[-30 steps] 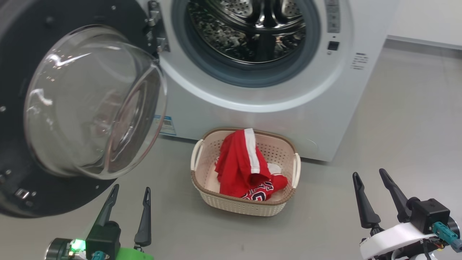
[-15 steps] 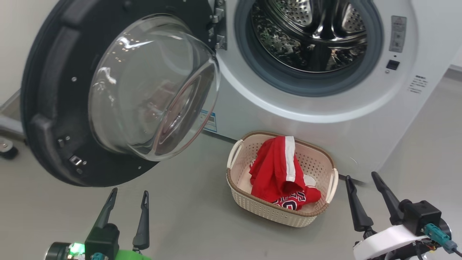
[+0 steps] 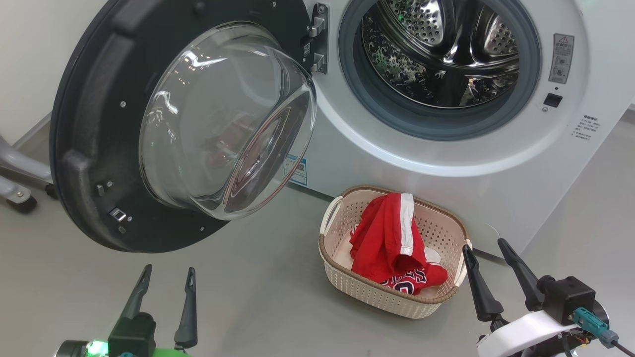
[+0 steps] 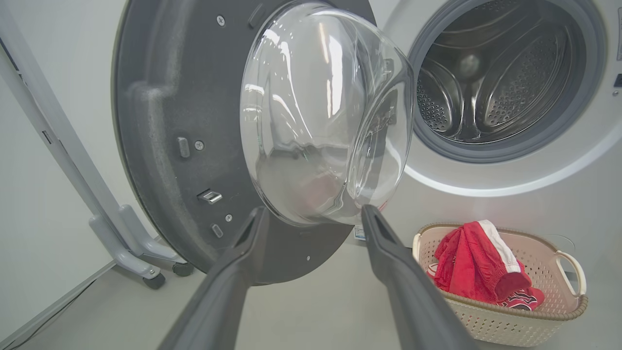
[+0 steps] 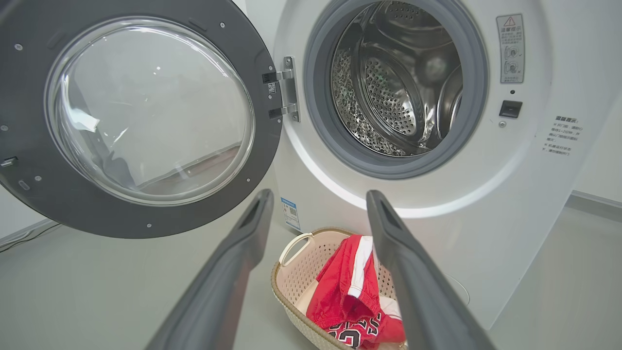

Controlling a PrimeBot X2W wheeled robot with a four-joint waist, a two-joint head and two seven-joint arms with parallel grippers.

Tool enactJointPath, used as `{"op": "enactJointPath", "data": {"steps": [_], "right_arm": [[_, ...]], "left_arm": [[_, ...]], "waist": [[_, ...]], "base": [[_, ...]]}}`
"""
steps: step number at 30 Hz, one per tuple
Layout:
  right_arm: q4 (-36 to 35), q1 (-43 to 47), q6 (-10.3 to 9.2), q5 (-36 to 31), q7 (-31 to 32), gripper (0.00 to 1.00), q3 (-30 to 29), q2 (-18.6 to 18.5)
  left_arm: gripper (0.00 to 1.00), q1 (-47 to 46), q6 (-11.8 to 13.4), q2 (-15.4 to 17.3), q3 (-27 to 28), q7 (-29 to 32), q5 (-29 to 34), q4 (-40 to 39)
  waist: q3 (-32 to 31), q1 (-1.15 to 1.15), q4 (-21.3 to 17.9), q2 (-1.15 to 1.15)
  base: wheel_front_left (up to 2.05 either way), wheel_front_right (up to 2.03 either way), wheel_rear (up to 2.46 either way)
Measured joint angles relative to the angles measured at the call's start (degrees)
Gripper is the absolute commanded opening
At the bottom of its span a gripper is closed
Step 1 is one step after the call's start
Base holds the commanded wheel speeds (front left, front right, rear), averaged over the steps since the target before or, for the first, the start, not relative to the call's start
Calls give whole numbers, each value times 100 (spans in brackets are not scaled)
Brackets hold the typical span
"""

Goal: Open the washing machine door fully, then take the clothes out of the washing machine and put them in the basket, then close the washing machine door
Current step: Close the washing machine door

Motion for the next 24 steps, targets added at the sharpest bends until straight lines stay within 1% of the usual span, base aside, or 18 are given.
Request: {"op": "enactJointPath", "data": {"steps": [1, 2, 3, 16, 20, 24], "right_arm": [[0, 0, 0, 0, 3, 100, 0, 0], [2, 0, 0, 0, 4, 100, 0, 0], [2, 0, 0, 0, 4, 100, 1, 0], [3, 0, 0, 0, 5, 100, 5, 0], [4, -1, 0, 0, 5, 100, 4, -1], [4, -1, 0, 0, 5, 100, 4, -2]], "left_arm": [[100, 0, 0, 1, 1, 0, 0, 0], [36, 1, 0, 2, 2, 0, 0, 0], [0, 1, 0, 4, 2, 0, 0, -1], [0, 5, 0, 9, -3, -2, -25, -67], [0, 5, -51, -55, -13, -9, -383, -254], [0, 5, -367, -211, 25, -8, -1282, -475]], "waist": [[0, 0, -1, 0], [-2, 0, -3, 0], [-2, 0, -5, 0], [17, 0, -4, 0], [24, 0, 4, 0], [24, 0, 14, 0]], "base": [[0, 0, 0], [0, 0, 0], [0, 0, 0], [0, 0, 0], [0, 0, 0], [0, 0, 0]]}}
